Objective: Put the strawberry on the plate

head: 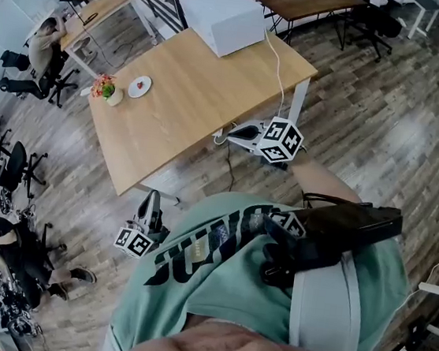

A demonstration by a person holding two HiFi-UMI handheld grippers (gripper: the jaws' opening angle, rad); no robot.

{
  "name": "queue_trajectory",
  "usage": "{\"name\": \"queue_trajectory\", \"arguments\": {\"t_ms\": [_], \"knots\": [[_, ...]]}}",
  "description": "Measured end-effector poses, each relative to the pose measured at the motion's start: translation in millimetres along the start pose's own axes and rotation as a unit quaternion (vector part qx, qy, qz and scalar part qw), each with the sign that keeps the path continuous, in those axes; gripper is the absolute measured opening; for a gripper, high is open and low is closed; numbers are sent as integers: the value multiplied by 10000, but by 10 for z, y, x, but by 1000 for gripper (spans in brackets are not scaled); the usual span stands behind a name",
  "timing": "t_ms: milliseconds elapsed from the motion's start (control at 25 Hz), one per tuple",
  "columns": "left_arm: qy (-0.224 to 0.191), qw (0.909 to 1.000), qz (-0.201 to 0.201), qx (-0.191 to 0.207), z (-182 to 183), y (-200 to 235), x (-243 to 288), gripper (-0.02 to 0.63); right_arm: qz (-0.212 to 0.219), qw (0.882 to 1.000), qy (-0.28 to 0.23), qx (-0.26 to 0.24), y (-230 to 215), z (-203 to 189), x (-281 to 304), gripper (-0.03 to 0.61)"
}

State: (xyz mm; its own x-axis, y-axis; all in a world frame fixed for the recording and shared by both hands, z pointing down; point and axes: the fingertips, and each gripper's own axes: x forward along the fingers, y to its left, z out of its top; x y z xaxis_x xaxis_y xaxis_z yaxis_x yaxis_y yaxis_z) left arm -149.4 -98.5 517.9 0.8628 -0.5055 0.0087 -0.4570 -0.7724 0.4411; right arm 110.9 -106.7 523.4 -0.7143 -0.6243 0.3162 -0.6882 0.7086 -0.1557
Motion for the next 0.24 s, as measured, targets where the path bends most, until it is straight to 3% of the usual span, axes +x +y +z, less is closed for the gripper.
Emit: {"name": "queue_trajectory", "arguments": {"t_ms": [240], "knots": [[22, 10000, -28, 5, -21, 14, -53, 5, 16, 10000, -13, 0, 79, -32, 51, 8]]}}
